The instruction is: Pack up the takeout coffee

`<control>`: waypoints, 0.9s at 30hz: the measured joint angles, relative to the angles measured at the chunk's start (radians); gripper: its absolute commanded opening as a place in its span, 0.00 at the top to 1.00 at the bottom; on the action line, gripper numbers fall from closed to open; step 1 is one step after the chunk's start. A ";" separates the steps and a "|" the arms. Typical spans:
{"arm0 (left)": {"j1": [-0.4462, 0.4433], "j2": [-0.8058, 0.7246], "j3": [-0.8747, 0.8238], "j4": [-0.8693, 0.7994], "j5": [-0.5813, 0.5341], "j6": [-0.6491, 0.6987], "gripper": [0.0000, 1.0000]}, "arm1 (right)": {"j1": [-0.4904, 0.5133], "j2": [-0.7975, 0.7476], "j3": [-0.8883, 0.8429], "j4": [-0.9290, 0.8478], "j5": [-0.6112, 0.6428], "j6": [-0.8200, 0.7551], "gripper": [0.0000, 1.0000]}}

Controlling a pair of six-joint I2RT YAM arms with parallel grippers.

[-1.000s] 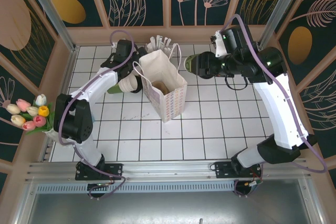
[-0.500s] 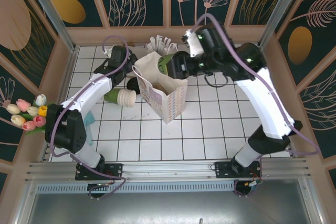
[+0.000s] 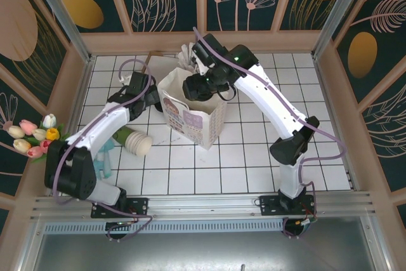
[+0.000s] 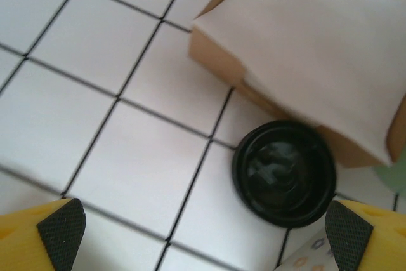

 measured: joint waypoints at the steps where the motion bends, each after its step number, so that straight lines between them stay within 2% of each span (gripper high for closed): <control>1: 0.000 -0.033 -0.015 -0.031 -0.007 -0.001 0.02 | -0.002 0.000 0.000 0.000 0.000 -0.002 0.41; 6: 0.011 -0.156 -0.119 -0.119 -0.030 -0.068 0.02 | -0.021 0.000 0.000 0.002 0.008 -0.003 0.41; 12: 0.103 -0.245 -0.329 -0.137 0.010 -0.191 0.01 | -0.028 0.000 -0.001 0.006 0.017 -0.008 0.41; 20: 0.114 -0.227 -0.313 -0.123 0.029 -0.231 0.01 | -0.029 0.000 -0.031 0.008 0.026 -0.015 0.41; 27: 0.114 -0.224 -0.256 -0.063 0.130 -0.193 0.02 | -0.040 0.000 -0.076 0.008 0.027 -0.033 0.41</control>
